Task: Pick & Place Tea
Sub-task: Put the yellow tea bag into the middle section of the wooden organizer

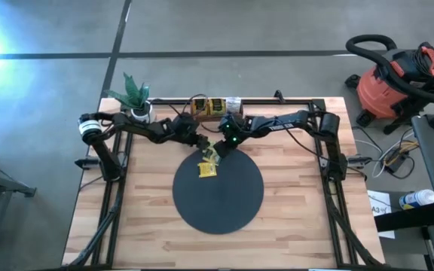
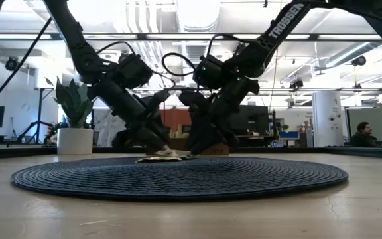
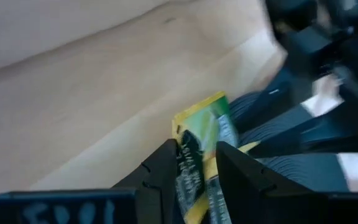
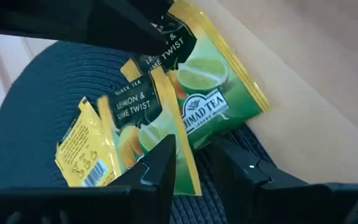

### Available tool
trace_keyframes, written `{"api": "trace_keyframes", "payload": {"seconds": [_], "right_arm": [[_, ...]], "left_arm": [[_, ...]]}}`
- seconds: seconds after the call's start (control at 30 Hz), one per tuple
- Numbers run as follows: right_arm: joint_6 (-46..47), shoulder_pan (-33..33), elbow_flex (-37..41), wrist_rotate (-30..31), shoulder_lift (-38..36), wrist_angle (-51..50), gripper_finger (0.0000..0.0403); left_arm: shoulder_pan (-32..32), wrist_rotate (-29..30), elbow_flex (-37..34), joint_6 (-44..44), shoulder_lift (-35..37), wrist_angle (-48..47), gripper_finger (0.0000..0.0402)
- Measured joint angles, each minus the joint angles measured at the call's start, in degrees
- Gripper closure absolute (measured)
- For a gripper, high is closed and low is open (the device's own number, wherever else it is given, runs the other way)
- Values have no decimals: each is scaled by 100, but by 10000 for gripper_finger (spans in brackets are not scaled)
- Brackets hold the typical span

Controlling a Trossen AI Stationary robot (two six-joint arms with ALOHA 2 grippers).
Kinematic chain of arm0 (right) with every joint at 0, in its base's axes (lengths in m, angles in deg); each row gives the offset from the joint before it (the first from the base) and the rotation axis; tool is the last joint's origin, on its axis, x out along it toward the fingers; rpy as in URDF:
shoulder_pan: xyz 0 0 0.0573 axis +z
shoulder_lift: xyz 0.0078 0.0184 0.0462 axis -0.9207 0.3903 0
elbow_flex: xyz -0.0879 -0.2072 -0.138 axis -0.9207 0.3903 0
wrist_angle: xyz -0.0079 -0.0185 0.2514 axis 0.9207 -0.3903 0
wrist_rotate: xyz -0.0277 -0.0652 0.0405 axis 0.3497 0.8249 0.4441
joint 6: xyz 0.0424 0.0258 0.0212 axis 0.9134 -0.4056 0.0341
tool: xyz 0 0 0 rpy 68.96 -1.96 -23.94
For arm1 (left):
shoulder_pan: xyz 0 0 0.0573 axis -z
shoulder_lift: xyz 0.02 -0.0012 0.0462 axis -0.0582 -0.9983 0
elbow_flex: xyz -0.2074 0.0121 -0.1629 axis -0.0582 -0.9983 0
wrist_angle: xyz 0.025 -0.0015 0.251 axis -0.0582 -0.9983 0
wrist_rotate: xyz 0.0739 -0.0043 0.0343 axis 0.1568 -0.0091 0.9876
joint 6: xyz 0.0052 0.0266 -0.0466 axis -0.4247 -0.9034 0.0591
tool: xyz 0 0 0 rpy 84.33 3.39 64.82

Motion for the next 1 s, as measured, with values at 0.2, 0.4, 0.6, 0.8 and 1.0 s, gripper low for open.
{"api": "trace_keyframes", "payload": {"seconds": [0.2,0.4,0.6,0.8,1.0], "right_arm": [[-64,-22,0,2,2,3,303],[-86,-28,-28,2,2,4,303],[-101,-31,-153,11,-1,20,303],[-421,-36,-299,-2,-217,-96,303],[-1041,-72,-339,52,-743,-771,303]], "left_arm": [[15,-88,65,0,-2,99,294],[15,-193,109,-109,-9,101,311],[17,-214,162,-229,0,90,384],[20,-219,217,-426,24,-44,400],[20,-193,373,-719,59,-350,401]]}}
